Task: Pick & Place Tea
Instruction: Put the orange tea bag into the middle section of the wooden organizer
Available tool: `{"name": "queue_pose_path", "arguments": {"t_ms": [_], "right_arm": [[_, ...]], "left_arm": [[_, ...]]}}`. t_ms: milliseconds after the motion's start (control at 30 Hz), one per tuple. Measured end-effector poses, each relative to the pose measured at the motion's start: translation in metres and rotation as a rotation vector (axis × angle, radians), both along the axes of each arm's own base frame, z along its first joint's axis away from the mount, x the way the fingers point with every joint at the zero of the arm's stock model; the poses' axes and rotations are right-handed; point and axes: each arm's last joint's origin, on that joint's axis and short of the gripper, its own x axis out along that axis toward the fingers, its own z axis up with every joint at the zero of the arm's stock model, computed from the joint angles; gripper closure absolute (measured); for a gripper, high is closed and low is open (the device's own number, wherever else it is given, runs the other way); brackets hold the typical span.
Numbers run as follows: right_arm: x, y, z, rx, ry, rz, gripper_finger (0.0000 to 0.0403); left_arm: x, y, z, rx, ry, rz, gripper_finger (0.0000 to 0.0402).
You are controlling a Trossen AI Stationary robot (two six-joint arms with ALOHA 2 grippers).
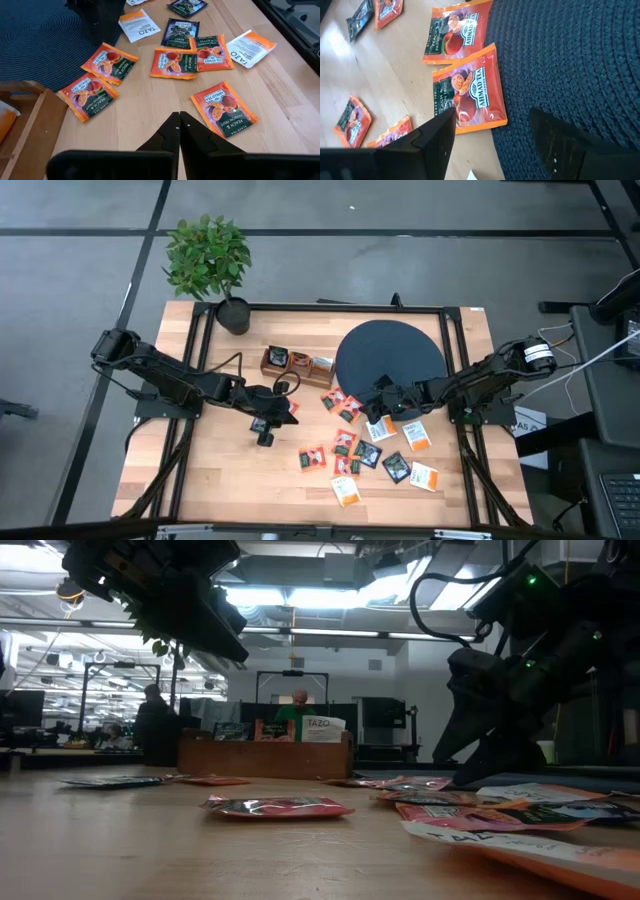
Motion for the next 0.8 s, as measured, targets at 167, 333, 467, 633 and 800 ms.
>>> {"name": "queue_pose_path", "arguments": {"t_ms": [167, 333, 467, 633, 800], "right_arm": [[0.0003, 0.0006, 0.0003, 0.019, -0.002, 0.008, 0.015], [0.0012, 0.0012, 0.0012, 0.038, -0.015, 0.015, 0.015], [0.0037, 0.0017, 0.004, 0.038, -0.05, 0.028, 0.015], [0.0033, 0.0019, 0.0035, 0.047, -0.043, 0.026, 0.015], [0.0032, 0.004, 0.0037, 0.067, -0.046, 0.028, 0.015]], "left_arm": [[0.0, 0.0, 0.0, 0.0, 0.0, 0.0, 0.0396], [0.0, 0.0, -0.0001, 0.0, 0.001, 0.0, 0.0395], [0.0, 0.0, 0.0, 0.0, 0.0, -0.001, 0.0399], [0.0, 0.0, -0.0001, 0.003, 0.0, -0.003, 0.0397], [0.0, 0.0, -0.0001, 0.013, -0.002, -0.01, 0.0395]]}}
